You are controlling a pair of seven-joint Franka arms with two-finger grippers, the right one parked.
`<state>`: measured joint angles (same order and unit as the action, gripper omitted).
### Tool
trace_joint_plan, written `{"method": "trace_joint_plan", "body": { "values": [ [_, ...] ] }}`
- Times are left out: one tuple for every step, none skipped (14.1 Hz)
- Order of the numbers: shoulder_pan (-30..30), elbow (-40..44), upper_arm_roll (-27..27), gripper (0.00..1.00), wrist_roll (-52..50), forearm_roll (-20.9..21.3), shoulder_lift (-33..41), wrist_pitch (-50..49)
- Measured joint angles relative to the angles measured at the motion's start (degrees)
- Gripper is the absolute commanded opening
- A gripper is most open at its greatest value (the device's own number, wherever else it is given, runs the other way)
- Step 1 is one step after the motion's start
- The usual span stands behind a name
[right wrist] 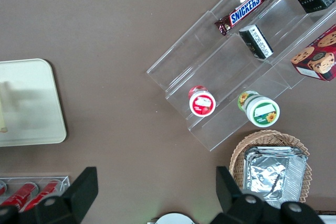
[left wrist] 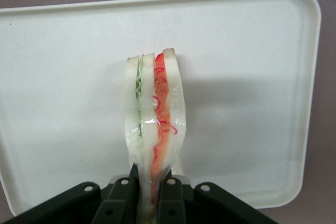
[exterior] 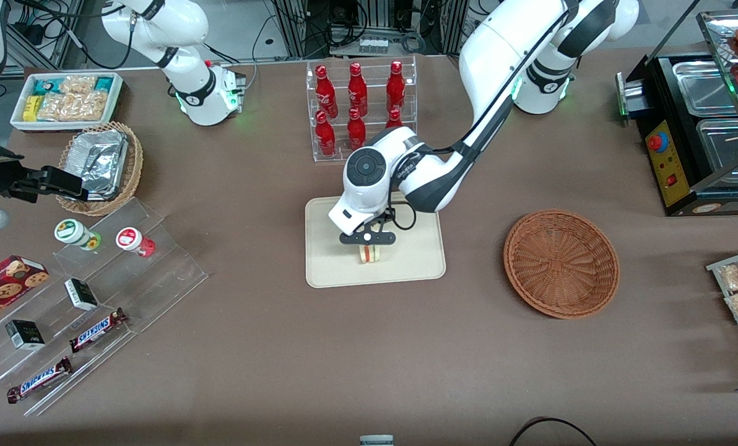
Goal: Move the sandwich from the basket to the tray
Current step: 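Lower the sandwich onto the tray and open the left gripper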
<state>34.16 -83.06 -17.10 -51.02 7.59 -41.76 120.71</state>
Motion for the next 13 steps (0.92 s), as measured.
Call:
{"method": "trace_joint_plan", "body": {
  "values": [
    [0.0, 0.0, 0.0, 0.0, -0.5, 0.7, -0.2, 0.0],
    [0.0, 0.0, 0.1, 0.0, -0.7, 1.1, -0.3, 0.0],
    [0.0, 0.0, 0.1, 0.0, -0.9, 1.3, -0.4, 0.3],
    [0.0, 0.0, 0.1, 0.0, -0.9, 1.3, -0.6, 0.9],
    [0.0, 0.0, 0.1, 0.0, -1.0, 1.3, -0.8, 1.4],
    [0.0, 0.0, 0.1, 0.02, -1.0, 1.3, -1.0, 1.5],
    [0.0, 0.0, 0.1, 0.06, -1.0, 1.3, -1.2, 1.6],
    [0.0, 0.0, 0.1, 0.22, -1.0, 1.3, -1.5, 1.6],
    [0.2, 0.0, 0.0, 0.68, -1.0, 1.3, -1.8, 1.6],
    [0.6, 0.0, 0.0, 1.0, -1.0, 1.3, -2.1, 1.7],
    [1.1, 0.0, 0.0, 1.0, -1.0, 1.4, -2.3, 1.8],
    [1.5, 0.0, 0.0, 1.0, -1.0, 1.4, -2.3, 1.9],
    [1.7, 0.1, 0.0, 1.0, -1.0, 1.4, -2.3, 1.9]
  ]
}}
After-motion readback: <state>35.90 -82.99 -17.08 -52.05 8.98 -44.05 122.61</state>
